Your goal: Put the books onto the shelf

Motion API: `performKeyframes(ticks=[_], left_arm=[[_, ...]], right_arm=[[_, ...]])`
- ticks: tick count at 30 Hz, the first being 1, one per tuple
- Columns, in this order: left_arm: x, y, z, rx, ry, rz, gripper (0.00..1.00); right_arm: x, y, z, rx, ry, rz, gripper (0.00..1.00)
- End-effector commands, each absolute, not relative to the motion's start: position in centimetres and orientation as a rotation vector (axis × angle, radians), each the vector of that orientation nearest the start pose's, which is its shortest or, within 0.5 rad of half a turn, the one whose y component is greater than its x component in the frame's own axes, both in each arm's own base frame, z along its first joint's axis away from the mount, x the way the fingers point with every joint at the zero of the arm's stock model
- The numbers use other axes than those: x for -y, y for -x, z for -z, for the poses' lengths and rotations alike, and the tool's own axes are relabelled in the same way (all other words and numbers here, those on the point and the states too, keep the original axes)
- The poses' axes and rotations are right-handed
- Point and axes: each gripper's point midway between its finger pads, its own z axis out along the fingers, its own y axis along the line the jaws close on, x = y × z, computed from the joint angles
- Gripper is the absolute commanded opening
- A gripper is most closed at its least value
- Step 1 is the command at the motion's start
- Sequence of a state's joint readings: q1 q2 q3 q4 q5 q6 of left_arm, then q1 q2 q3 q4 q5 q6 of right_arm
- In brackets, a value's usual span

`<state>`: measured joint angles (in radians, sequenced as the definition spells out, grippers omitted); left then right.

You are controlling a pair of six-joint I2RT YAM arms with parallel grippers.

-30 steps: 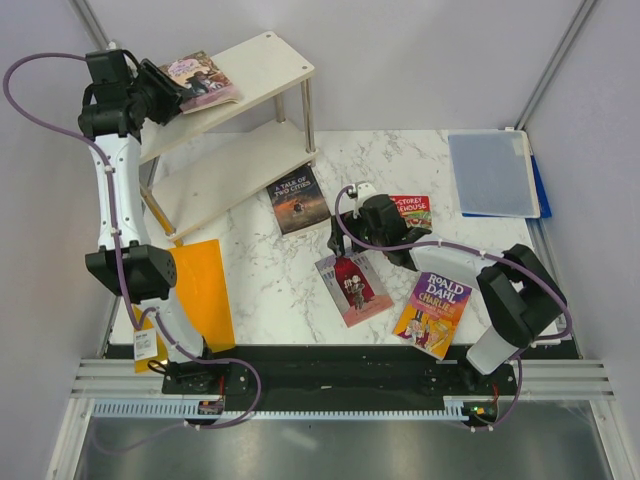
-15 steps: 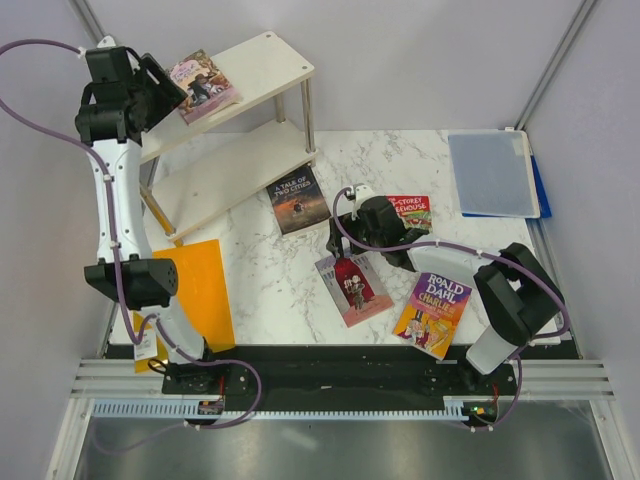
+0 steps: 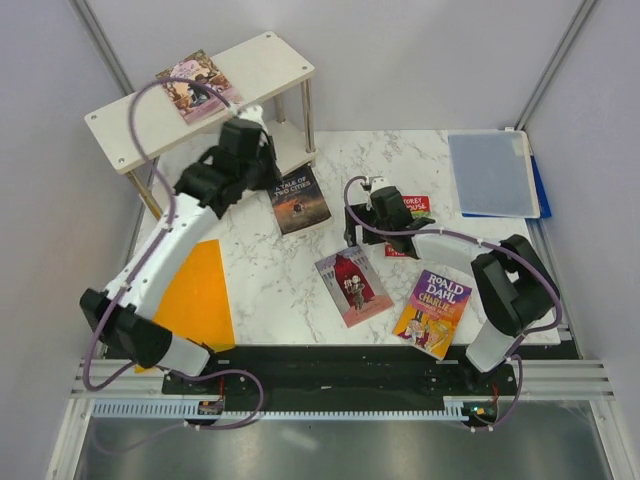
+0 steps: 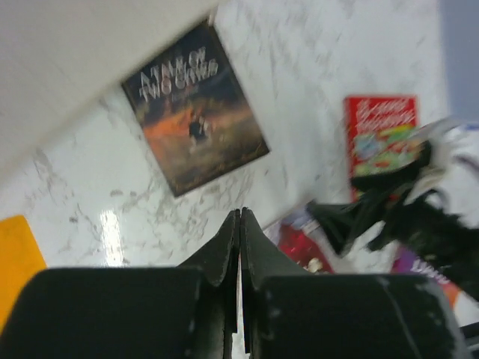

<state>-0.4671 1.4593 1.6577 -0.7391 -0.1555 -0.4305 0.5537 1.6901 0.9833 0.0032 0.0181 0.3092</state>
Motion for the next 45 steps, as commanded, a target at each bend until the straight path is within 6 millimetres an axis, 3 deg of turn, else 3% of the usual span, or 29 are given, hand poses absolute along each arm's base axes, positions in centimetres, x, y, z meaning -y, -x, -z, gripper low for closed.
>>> performKeyframes(ticks=[1,3,4,9,14,21,25,30,33,36,37,43,45], left_arm=[[19.4,-35.2,-17.3,-2.437,0.004,0.283,0.02],[21.1,-33.9,-14.5,-2.485,-0.031,0.336,0.02],[21.4,-32.7,-11.9,-2.546,-0.031,0.342,0.02],[24.5,-29.5,-7.2,-2.64,-0.108,0.426,0.02],[27.7,-27.9,-5.1,-2.7,-0.164,0.523,0.02],[30.9,-25.8,-3.5,-2.742,-0.236,0.612,0.02],[31.3,-25.3,-2.1,-2.778,-0.231,0.593,0.02],[31.0,-24.6,0.0,-2.849,-0.216,0.556,0.02],[30.9,-24.1,1.4,-2.894,-0.207,0.545,0.02],[30.7,-23.8,2.2,-2.915,-0.2,0.523,0.02],[30.7,-23.9,2.4,-2.918,-0.201,0.517,0.02],[30.1,-23.6,3.9,-2.955,-0.19,0.459,0.02],[29.8,-23.3,4.7,-2.976,-0.187,0.441,0.02]], right_arm=[[-22.3,-35.1,-4.8,-2.391,0.256,-0.366,0.98],[-21.6,-33.7,-3.5,-2.44,0.258,-0.365,0.98],[-21.6,-33.2,-3.2,-2.452,0.267,-0.377,0.98],[-21.3,-30.2,-0.7,-2.547,0.284,-0.42,0.98],[-20.9,-28.4,1.1,-2.618,0.291,-0.445,0.98],[-22.0,-26.0,2.2,-2.681,0.336,-0.578,0.95],[-22.7,-24.7,2.5,-2.716,0.354,-0.677,0.91],[-23.4,-23.2,2.5,-2.739,0.393,-0.783,0.73],[-24.0,-22.7,1.8,-2.728,0.413,-0.852,0.56],[-24.7,-22.3,1.0,-2.709,0.436,-0.926,0.34],[-24.9,-22.3,0.8,-2.701,0.441,-0.945,0.22],[-26.7,-21.2,-0.6,-2.671,0.521,-1.146,0.18],[-27.1,-20.9,-0.9,-2.665,0.542,-1.198,0.21]])
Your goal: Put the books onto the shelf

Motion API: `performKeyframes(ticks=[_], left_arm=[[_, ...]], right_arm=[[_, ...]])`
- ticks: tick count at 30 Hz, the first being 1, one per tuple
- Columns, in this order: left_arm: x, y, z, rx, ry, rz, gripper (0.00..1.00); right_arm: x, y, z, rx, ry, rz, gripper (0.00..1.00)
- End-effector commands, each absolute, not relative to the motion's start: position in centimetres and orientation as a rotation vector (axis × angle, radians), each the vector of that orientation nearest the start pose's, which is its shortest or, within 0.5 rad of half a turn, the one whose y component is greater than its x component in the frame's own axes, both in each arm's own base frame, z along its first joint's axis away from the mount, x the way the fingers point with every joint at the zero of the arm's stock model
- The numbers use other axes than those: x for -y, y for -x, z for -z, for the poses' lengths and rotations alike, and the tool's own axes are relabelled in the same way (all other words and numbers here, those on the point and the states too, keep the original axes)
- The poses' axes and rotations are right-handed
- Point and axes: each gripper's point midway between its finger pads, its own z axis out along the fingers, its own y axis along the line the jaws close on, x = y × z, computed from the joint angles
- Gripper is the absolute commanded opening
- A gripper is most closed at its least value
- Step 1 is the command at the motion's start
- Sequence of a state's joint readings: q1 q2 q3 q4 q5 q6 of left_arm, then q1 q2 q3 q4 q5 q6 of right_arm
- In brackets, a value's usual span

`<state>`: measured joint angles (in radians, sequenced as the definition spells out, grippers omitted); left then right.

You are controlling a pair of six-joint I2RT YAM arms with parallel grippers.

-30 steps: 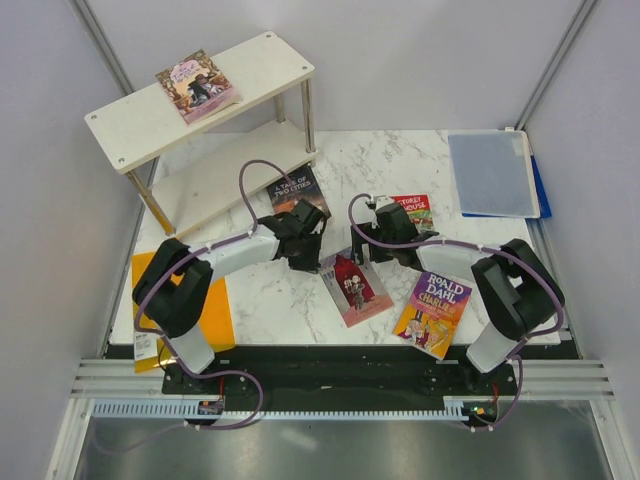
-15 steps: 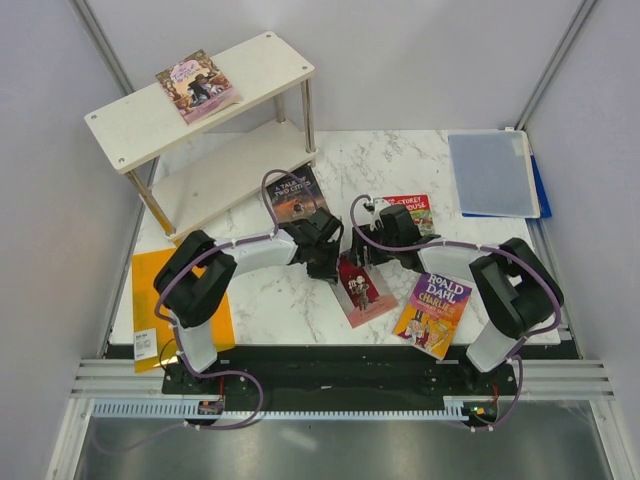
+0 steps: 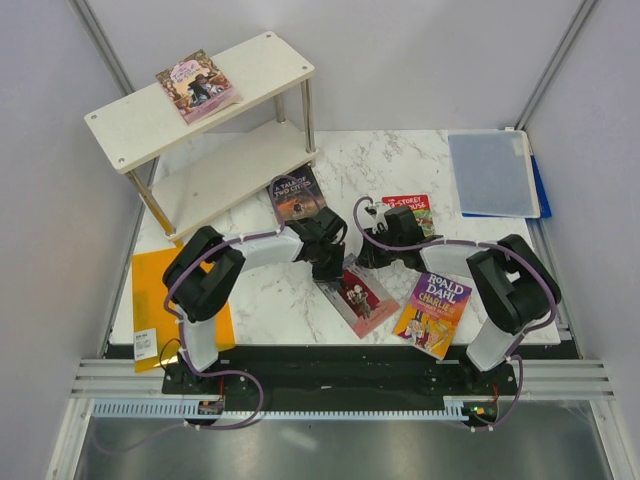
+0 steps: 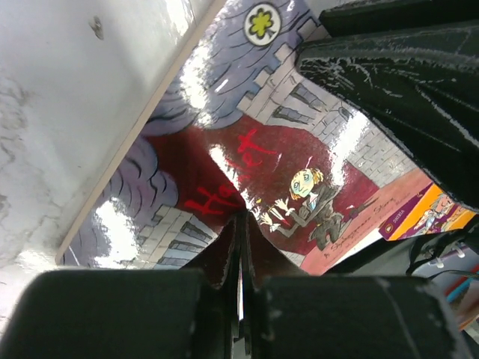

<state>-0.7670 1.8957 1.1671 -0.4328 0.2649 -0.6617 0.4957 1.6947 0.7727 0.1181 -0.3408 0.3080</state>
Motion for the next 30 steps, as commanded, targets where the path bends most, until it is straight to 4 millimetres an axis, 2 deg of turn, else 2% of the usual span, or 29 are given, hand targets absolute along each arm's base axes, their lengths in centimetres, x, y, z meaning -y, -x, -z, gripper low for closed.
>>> performKeyframes(ticks=[1,5,10,18,26,29,30], left_arm=[[29.7,-23.2,4.9,-2.985,-0.189,0.43,0.02],[28.3,-22.9,6.1,-3.026,-0.175,0.314,0.02],[26.3,-23.2,6.8,-3.04,-0.115,0.138,0.02],[23.4,-23.4,8.9,-3.081,-0.025,0.008,0.02],[19.4,-25.0,9.9,-3.074,0.071,-0.121,0.02],[18.8,-25.4,10.1,-3.08,0.085,-0.131,0.02],[18.8,-25.5,10.2,-3.078,0.082,-0.135,0.02]], right_arm=[[-27.2,-20.8,-0.8,-2.672,0.543,-1.209,0.23],[-26.8,-19.8,-0.4,-2.722,0.568,-1.223,0.3],[-26.1,-19.0,-0.5,-2.758,0.59,-1.194,0.33],[-25.8,-18.4,-2.1,-2.765,0.597,-1.2,0.26],[-26.9,-17.8,-3.3,-2.718,0.641,-1.353,0.21],[-27.5,-17.5,-4.2,-2.68,0.647,-1.438,0.27],[-27.7,-17.3,-4.5,-2.671,0.652,-1.469,0.32]])
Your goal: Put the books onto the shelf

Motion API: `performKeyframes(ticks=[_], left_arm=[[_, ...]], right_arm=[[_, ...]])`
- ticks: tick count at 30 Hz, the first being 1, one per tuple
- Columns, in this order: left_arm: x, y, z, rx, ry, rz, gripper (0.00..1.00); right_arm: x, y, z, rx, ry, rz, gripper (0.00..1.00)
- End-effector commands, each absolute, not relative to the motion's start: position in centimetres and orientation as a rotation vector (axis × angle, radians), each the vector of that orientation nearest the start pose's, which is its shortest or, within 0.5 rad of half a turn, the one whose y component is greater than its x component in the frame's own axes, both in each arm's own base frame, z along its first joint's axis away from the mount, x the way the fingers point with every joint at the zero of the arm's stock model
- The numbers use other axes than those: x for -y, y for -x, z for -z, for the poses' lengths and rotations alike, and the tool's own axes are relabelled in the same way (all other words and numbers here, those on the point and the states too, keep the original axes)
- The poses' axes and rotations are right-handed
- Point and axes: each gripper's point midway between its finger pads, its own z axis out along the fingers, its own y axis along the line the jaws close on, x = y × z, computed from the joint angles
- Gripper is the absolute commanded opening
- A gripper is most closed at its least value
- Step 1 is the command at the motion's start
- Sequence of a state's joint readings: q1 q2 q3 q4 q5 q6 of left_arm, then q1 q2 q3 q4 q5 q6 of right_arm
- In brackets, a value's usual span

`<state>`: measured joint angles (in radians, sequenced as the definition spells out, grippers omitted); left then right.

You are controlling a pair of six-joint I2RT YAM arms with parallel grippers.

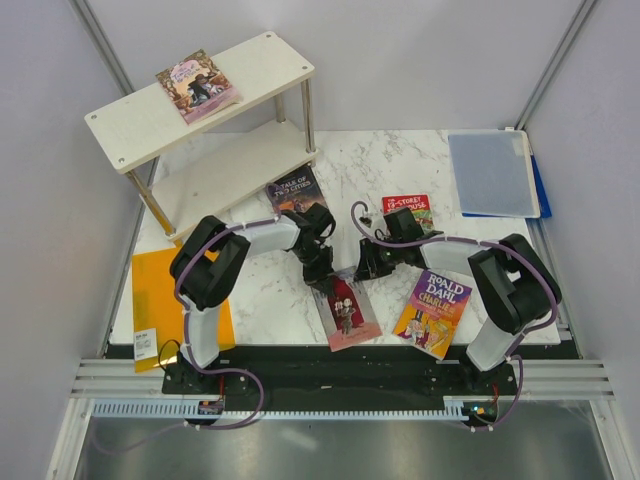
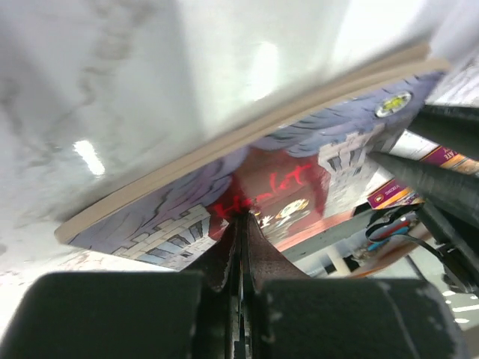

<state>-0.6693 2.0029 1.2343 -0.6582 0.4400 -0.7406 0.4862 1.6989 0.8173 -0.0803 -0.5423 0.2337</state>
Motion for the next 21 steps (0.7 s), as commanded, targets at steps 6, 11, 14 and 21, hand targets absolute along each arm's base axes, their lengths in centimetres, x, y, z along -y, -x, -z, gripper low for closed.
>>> performKeyframes(ticks=[6,11,14,21], left_arm=[[18.8,-25.7,10.4,-3.08,0.077,-0.143,0.02],[18.9,-25.5,10.7,-3.093,0.068,-0.138,0.02],[18.9,-25.5,10.8,-3.096,0.063,-0.138,0.02],[19.4,-25.7,10.7,-3.089,0.054,-0.113,0.02]], right_arm=[[-27.9,-17.2,-4.5,-2.659,0.624,-1.5,0.62],[-29.3,-18.1,-6.0,-2.549,0.493,-1.604,0.61],[-30.0,-18.6,-7.2,-2.472,0.45,-1.658,0.59],[-30.8,-19.9,-5.7,-2.456,0.356,-1.589,0.56]])
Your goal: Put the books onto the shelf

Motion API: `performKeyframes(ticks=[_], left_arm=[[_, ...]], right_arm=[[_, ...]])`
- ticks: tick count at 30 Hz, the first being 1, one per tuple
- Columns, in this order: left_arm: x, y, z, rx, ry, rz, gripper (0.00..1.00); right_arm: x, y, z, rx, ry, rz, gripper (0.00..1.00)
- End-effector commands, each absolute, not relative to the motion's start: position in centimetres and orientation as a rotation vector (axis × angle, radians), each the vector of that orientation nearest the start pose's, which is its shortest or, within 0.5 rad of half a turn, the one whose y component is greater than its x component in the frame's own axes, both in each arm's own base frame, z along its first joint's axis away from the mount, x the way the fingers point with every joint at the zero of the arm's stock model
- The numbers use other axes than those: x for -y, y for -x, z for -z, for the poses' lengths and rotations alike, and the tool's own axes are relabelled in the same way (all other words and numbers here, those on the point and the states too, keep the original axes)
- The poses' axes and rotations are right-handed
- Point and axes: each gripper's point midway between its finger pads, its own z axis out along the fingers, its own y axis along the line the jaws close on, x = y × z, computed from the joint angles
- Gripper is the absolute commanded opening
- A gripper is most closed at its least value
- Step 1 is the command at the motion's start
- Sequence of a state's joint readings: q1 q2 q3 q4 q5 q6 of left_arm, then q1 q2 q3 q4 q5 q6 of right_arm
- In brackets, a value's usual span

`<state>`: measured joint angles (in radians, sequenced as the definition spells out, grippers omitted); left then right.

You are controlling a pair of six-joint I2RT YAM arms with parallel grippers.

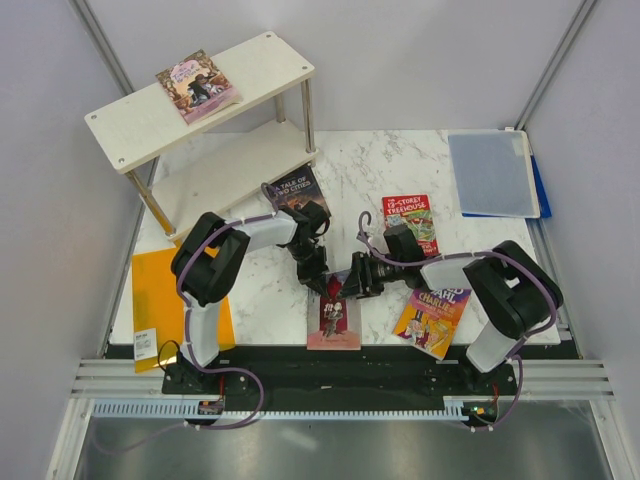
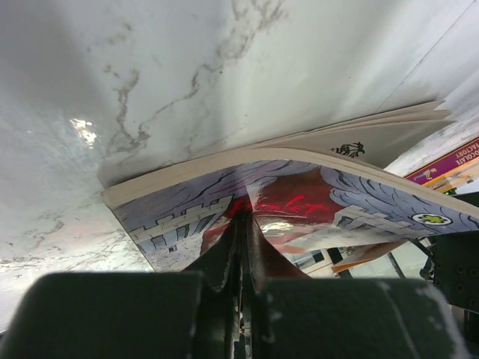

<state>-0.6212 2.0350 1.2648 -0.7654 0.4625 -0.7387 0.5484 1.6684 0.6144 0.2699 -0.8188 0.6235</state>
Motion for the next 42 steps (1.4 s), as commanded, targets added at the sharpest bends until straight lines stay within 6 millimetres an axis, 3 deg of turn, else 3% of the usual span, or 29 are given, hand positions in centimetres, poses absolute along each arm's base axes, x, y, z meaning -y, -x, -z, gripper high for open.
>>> performKeyframes(ticks=[1,2,4,5,8,9,10,13,15,16,18,19,20,22,23,24,25,27,28,30,31,32,36,42], left_arm=[[19.4,-25.7,10.7,-3.087,0.057,-0.117,0.02],[19.4,-25.7,10.4,-3.081,0.055,-0.113,0.02],[19.2,-25.9,10.2,-3.066,0.055,-0.123,0.02],[19.3,-26.2,9.4,-3.047,0.056,-0.108,0.02],[18.9,-26.7,7.4,-2.993,0.038,-0.107,0.09],[19.1,-27.5,5.6,-2.943,0.04,-0.079,0.14],[18.9,-28.1,4.3,-2.9,0.044,-0.088,0.25],[18.5,-29.3,-0.2,-2.786,0.054,-0.07,0.43],[18.2,-29.7,-2.4,-2.726,0.041,-0.047,0.45],[18.2,-30.1,-4.4,-2.666,0.042,-0.02,0.51],[17.8,-30.6,-6.1,-2.589,0.037,0.004,0.52],[17.5,-31.0,-8.1,-2.518,0.049,0.033,0.59],[17.1,-30.5,-8.1,-2.501,0.041,0.037,0.59],[17.4,-31.5,-9.9,-2.397,0.042,0.118,0.68],[16.9,-31.1,-10.5,-2.355,0.043,0.152,0.72],[17.6,-32.1,-11.9,-2.268,0.052,0.234,0.77],[18.6,-31.9,-12.5,-2.235,0.025,0.349,0.79],[17.9,-31.4,-12.9,-2.161,0.036,0.487,0.81],[19.5,-31.8,-14.8,-2.061,-0.002,0.65,0.81],[18.0,-31.5,-14.3,-2.01,0.027,0.713,0.81],[18.2,-31.4,-14.5,-1.978,0.0,0.759,0.81],[17.7,-31.7,-14.6,-1.959,-0.007,0.756,0.81],[18.8,-31.6,-16.0,-1.857,-0.089,0.862,0.81],[21.3,-31.4,-17.4,-1.793,-0.177,1.028,0.78]], right_arm=[[-31.1,-19.7,-5.4,-2.458,0.367,-1.587,0.54],[-31.2,-19.9,-4.5,-2.484,0.345,-1.56,0.47],[-31.4,-20.0,-3.7,-2.508,0.334,-1.546,0.25],[-31.5,-20.2,-3.2,-2.519,0.327,-1.539,0.0],[-31.4,-21.5,-2.4,-2.512,0.353,-1.44,0.0],[-31.3,-22.3,-1.9,-2.51,0.358,-1.374,0.0],[-30.7,-22.5,-1.1,-2.528,0.398,-1.317,0.0],[-31.2,-25.2,-2.1,-2.446,0.41,-1.302,0.0],[-31.6,-26.7,-3.1,-2.39,0.408,-1.323,0.0],[-31.8,-28.3,-4.0,-2.331,0.404,-1.326,0.0],[-32.2,-29.6,-5.0,-2.283,0.388,-1.359,0.0],[-32.5,-31.2,-6.2,-2.217,0.384,-1.374,0.0],[-32.8,-31.4,-6.9,-2.199,0.37,-1.422,0.0],[-33.2,-33.4,-9.6,-2.09,0.37,-1.473,0.0],[-33.5,-33.6,-10.8,-2.065,0.367,-1.52,0.0],[-33.8,-34.1,-12.0,-2.025,0.376,-1.541,0.0],[-34.3,-35.0,-13.7,-1.979,0.4,-1.554,0.0],[-34.6,-35.2,-15.3,-1.956,0.437,-1.571,0.0],[-34.9,-35.7,-17.3,-1.911,0.469,-1.569,0.0],[-34.8,-35.8,-17.9,-1.926,0.518,-1.518,0.0],[-34.9,-36.2,-19.6,-1.891,0.55,-1.498,0.0],[-34.8,-36.1,-20.2,-1.886,0.569,-1.487,0.0],[-34.6,-35.0,-22.4,-1.873,0.643,-1.49,0.0],[-34.1,-34.1,-23.2,-1.856,0.661,-1.484,0.0]])
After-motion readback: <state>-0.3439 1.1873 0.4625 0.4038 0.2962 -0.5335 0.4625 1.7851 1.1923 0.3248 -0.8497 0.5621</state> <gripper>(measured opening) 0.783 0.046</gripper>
